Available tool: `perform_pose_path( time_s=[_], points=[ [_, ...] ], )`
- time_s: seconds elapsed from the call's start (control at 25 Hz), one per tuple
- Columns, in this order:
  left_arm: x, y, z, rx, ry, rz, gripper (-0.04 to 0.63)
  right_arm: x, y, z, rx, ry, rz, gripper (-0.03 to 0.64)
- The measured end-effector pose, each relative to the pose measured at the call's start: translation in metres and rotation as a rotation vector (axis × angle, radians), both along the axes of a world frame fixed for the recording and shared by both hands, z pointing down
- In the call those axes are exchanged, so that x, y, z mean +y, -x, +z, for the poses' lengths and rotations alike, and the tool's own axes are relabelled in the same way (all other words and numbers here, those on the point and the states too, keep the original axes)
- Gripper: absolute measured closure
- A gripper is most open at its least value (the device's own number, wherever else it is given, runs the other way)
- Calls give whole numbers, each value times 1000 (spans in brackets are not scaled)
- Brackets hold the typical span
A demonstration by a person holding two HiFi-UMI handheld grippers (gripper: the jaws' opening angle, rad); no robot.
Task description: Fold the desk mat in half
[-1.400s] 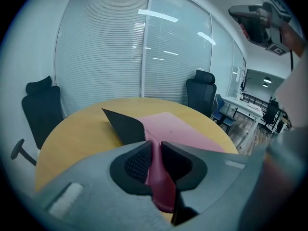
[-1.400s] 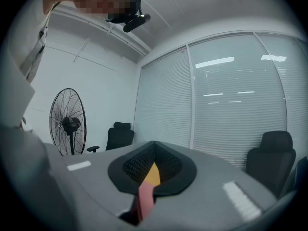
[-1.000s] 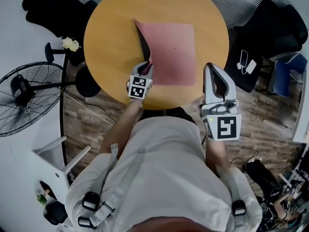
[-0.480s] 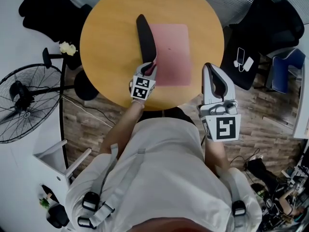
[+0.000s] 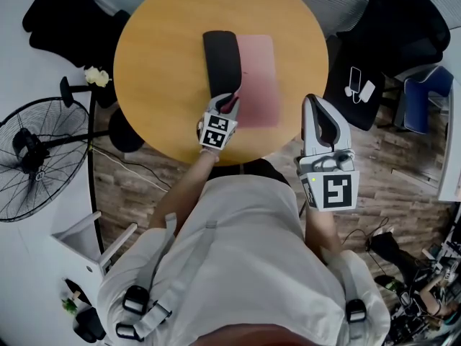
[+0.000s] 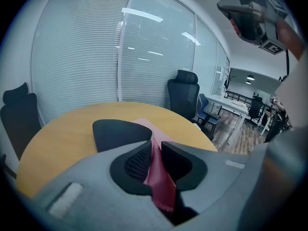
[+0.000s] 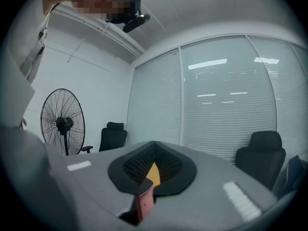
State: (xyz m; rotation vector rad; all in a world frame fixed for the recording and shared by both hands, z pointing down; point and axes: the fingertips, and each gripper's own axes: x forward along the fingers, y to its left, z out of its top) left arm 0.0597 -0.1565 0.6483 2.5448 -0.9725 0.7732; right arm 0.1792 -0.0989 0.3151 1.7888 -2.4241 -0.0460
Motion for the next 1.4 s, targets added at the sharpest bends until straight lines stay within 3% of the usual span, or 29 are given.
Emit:
perform_pose_path(
  time_s=[1.4],
  points=[
    [19,-91,19,-3,48,175,535,3,-25,4,2,15,32,612]
  ],
)
